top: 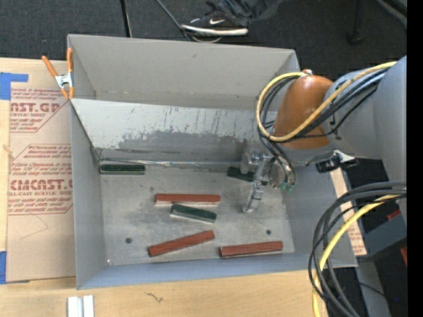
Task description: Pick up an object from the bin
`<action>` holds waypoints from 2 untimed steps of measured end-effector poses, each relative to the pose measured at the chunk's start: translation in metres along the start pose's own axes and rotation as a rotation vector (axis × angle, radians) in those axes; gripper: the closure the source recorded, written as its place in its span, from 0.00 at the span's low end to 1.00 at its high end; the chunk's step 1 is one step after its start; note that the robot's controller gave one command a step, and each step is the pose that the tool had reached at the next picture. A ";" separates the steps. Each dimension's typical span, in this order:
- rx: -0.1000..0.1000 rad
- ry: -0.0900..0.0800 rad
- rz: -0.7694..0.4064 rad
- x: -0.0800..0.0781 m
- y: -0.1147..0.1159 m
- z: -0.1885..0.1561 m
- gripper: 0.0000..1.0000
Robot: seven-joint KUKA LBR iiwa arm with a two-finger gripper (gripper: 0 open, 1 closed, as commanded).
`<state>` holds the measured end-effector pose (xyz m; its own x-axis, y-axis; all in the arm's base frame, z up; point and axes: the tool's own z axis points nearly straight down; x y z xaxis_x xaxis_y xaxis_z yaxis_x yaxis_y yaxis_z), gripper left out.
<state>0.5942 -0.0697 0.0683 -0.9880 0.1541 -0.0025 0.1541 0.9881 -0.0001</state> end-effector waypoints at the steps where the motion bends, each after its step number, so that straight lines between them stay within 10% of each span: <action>1: 0.000 0.000 0.000 0.000 0.000 0.000 0.00; 2: 0.000 -0.001 -0.001 -0.001 0.001 -0.001 1.00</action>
Offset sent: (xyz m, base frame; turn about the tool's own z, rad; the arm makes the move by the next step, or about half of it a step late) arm 0.0000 0.0000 0.0000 0.0000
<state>0.5955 -0.0691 0.0698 -0.9881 0.1535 -0.0037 0.1535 0.9881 0.0001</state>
